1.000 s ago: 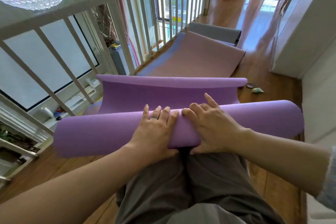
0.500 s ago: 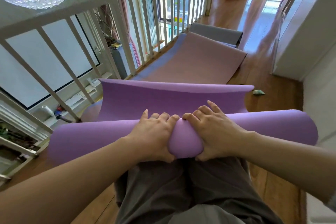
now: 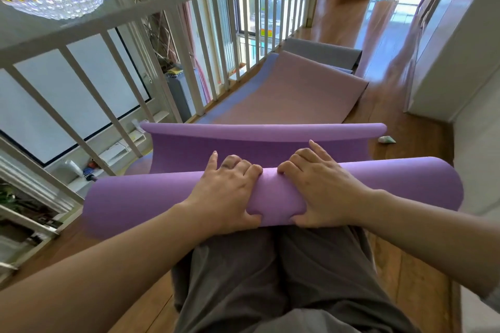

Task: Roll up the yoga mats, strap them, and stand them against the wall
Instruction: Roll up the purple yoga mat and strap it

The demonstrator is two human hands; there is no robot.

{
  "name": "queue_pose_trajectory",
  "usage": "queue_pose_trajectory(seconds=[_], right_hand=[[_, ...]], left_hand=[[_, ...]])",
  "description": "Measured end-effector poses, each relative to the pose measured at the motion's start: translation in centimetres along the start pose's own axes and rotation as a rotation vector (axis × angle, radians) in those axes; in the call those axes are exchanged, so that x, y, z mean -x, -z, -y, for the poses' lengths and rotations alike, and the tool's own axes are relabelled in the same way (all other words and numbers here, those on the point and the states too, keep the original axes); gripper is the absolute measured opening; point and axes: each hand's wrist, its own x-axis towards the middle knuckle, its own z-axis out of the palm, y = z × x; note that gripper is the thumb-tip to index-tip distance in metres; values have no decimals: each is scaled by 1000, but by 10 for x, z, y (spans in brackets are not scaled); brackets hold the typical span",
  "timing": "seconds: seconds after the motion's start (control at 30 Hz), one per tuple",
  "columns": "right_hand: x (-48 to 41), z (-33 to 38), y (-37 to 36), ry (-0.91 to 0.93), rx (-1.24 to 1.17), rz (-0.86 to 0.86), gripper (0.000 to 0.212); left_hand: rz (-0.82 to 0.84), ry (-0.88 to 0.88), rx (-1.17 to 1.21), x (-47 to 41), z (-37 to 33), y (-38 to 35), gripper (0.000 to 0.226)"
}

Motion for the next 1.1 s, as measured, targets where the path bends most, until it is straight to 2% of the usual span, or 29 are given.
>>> queue_pose_trajectory(seconds=[0.07, 0.2, 0.27, 0.37, 0.5, 0.67, 0.87, 1.0, 1.1], right_hand=[[2, 1, -5, -10, 47, -17, 90], [5, 4, -28, -31, 193, -66, 122], [1, 6, -36, -60, 176, -115, 126], [-10, 6, -39, -119, 125, -139, 116], [-18, 2, -19, -105, 149, -15, 98], [-5, 0, 9, -76, 82, 52, 102], [0, 6, 5, -69, -40, 210, 102], [-6, -1, 13, -94, -34, 120, 93], [-14, -8, 17, -168, -57, 147, 96]], left_hand=[[-10, 6, -36, 1, -3, -3, 86], [-11, 28, -97, 1, -8, -15, 103], [-9, 41, -131, 0, -10, -22, 110], [-51, 57, -162, -4, -9, -30, 113], [-59, 63, -114, -9, -4, -20, 102], [-88, 14, -115, 4, -5, -2, 97], [30, 10, 1, 6, -9, -11, 101], [44, 1, 53, 4, -2, -8, 99], [43, -6, 27, 3, -4, -7, 101]])
